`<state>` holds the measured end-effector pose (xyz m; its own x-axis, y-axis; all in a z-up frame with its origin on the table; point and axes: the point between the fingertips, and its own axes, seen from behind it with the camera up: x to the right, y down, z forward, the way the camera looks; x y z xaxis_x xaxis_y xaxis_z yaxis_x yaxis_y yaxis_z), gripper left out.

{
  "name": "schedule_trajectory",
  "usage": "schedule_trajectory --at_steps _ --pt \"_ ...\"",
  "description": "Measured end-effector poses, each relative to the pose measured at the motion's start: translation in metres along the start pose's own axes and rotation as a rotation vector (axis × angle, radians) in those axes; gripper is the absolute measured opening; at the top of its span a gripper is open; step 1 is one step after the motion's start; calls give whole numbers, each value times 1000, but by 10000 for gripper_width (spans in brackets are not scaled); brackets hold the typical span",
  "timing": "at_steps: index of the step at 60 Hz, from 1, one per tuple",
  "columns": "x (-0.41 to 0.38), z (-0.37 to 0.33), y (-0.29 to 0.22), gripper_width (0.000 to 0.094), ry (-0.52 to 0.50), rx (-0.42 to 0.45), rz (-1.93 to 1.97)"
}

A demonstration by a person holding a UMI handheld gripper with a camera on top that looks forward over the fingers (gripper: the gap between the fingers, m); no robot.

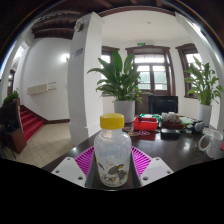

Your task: Pour water

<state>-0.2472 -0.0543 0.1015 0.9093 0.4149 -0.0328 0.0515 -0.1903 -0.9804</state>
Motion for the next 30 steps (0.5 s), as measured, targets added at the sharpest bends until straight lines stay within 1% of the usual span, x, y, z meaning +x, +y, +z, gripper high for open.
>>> schedule_trajectory --at_steps 1,5,6,11,12,14,15,16,18,24,30 --pt "1 -2 0 553 1 0 4" --pt "16 -10 2 501 23 0 20" --pt "40 -4 -6 487 28 2 21" --pt "44 -5 -3 453 40 1 -1" --pt "43 -7 -3 434 41 -2 -8" --pt "46 -11 -3 435 38 -1 -22" --pt "66 -9 -5 436 30 1 -26" --pt "55 -7 -7 434 27 3 -27" --pt "55 -8 -7 435 18 1 -27" --pt "85 -9 -3 435 -5 -2 6" --pt "120 -13 -7 436 31 -25 86"
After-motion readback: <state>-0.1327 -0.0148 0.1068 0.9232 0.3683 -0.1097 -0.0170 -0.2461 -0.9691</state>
